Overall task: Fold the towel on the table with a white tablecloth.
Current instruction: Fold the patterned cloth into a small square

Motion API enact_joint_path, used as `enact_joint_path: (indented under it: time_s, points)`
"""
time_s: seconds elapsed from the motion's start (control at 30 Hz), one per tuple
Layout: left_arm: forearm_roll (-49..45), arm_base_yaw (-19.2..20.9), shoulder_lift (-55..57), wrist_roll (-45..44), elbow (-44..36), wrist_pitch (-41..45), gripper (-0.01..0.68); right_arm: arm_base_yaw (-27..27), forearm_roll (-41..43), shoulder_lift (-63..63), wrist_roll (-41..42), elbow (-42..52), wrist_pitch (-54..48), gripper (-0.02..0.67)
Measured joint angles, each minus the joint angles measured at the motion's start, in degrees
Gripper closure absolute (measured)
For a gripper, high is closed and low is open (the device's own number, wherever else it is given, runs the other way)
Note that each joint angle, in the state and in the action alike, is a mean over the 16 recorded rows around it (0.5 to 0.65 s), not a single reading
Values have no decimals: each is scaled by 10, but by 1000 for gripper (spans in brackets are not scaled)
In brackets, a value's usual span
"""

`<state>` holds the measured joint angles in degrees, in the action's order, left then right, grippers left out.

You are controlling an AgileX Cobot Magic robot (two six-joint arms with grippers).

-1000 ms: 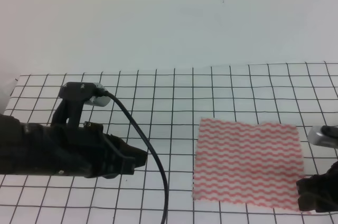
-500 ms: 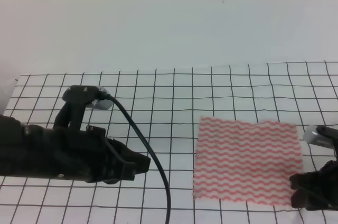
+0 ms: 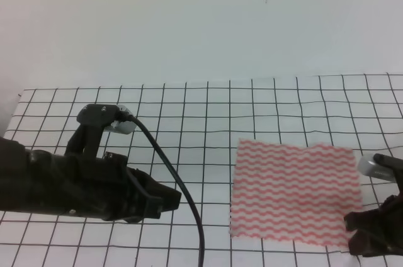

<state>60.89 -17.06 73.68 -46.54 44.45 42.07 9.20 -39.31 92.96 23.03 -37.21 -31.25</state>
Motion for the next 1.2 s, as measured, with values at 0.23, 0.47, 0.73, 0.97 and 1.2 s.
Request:
enact_joint_path:
  time_s: [0.23,0.47,0.73,0.97,1.2]
  points:
    - [0,0,0,0,0,2,674,0,16,-21,-3,-25,-15,521]
    - [0,0,0,-1,0,4,674,0,35,-33,-4,-43,3,595]
    - [-1,0,1,-1,0,3,674,0,55,-32,16,-53,41,650]
    - [-7,0,1,-1,0,1,674,0,93,-29,107,-68,27,618]
    - [-20,0,0,-1,0,2,674,11,137,-28,234,-84,-37,506]
